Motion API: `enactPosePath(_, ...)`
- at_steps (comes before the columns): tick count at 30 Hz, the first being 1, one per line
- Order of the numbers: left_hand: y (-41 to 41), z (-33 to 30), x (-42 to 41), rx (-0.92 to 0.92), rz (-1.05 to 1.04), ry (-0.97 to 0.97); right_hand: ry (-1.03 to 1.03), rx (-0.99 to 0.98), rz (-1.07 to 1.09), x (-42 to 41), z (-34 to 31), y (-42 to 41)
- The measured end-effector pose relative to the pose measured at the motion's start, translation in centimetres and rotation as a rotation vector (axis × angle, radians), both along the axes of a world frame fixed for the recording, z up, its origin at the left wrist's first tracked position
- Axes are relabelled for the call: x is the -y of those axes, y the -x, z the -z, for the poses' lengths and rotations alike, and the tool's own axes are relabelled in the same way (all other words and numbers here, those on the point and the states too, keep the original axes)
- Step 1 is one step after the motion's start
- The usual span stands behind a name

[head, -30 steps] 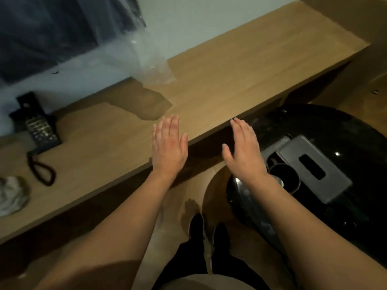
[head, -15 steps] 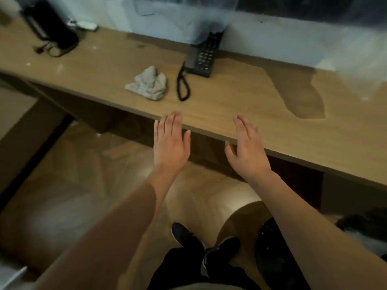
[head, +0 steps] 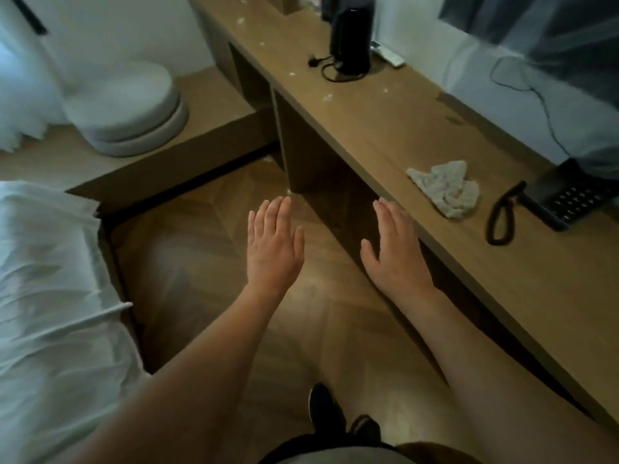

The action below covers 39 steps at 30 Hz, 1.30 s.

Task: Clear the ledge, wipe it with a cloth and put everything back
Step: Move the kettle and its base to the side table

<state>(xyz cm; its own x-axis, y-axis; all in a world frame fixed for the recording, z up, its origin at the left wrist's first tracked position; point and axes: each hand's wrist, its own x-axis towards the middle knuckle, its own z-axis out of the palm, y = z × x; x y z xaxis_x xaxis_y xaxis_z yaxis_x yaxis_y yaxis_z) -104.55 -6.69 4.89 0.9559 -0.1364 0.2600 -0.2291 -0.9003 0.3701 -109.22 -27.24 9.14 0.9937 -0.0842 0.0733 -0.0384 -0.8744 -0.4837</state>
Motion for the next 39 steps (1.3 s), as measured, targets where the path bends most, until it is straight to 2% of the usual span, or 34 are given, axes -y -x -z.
enactPosePath(7,-4.4,-1.3,-8.7,0.035,-0.227,0.015,-0.020,0.042,-0.209,-8.1,-0.8,-8.5)
enactPosePath(13,-10.4,-1.2,-13.1,0.036,-0.322,0.000,-0.024,0.040,-0.324,-12.3,0.3,-16.5)
enactPosePath(18,-18.4,-1.3,-15.2,0.062,-0.371,-0.017,-0.045,0.051,-0.377,-14.2,0.9,-25.7)
enactPosePath(28,-33.2,-5.6,-18.7,0.149,-0.437,-0.069,-0.081,0.081,-0.466,-18.2,-2.1,-41.7)
enactPosePath(39,-47.6,-3.1,-23.2,0.153,-0.442,-0.052,-0.044,0.074,-0.492,-22.7,-0.8,-56.6)
